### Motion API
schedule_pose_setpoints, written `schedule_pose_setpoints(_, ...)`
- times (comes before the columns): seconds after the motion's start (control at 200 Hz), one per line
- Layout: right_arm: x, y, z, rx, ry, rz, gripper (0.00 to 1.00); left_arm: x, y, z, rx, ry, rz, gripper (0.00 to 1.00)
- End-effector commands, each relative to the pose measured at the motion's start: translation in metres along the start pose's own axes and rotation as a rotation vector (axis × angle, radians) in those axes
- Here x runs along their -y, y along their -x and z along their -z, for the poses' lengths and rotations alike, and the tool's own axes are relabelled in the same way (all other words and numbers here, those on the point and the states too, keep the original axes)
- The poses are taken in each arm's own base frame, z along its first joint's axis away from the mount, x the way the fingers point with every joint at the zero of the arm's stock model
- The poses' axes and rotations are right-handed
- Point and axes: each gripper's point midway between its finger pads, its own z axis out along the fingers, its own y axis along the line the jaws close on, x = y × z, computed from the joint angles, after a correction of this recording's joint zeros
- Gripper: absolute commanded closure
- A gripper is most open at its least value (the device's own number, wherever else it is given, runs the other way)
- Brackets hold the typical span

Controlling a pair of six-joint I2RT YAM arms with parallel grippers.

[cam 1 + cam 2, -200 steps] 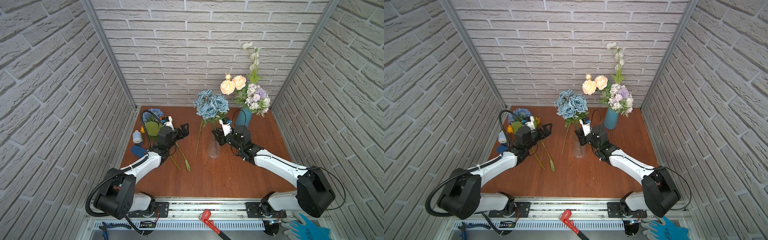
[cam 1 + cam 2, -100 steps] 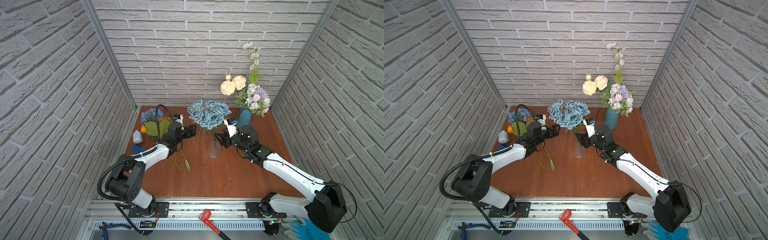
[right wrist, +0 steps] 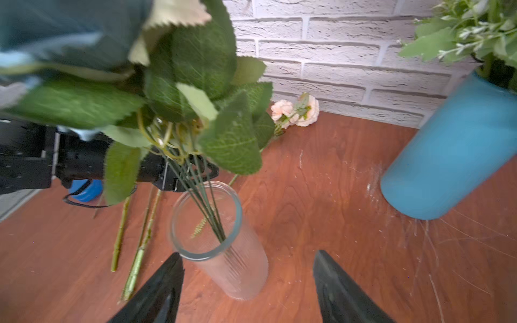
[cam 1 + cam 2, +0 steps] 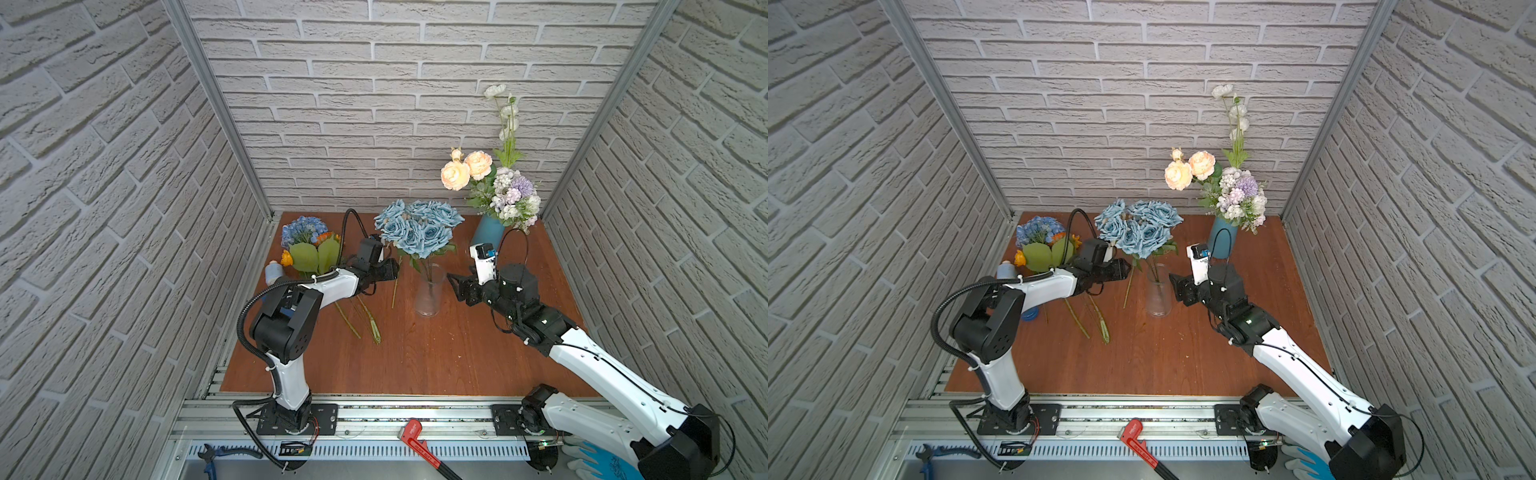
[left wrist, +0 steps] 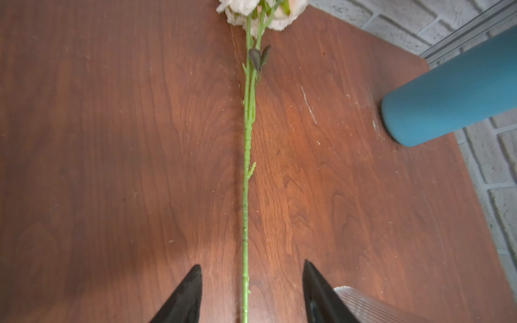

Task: Arrange the flowers into the vase
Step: 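Open the right gripper off the roses while the left grasps the pink rose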

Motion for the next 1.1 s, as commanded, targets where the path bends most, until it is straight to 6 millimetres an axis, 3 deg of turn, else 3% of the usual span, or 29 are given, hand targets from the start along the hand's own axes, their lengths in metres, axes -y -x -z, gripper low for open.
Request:
schedule_pose_setpoints(0.0,0.019,0.004,-0.002,0.034,-0.108,-0.045,0.01,0.009,-0.005,-0.011,-0.028,-0.014,-0.023,0.48)
schedule_pose_setpoints(0.405,0.026,0.010,-0.004,0.052,-0.138,-0.066,0.00,0.007,-0.013,-0.048,-0.065,0.056,-0.059,0.59)
schedule_pose_setpoints(0.67,0.026,0.012,-0.003,0.060,-0.133,-0.067,0.00,-0.006,-0.015,-0.060,-0.092,0.139,-0.106,0.69)
schedule_pose_setpoints(1.0,0.025,0.019,0.003,0.086,-0.130,-0.069,0.00,-0.017,-0.024,-0.071,-0.135,0.201,-0.149,0.71)
schedule_pose_setpoints(1.095,0.025,0.020,0.004,0.089,-0.130,-0.070,0.00,-0.017,-0.023,-0.072,-0.130,0.200,-0.151,0.83)
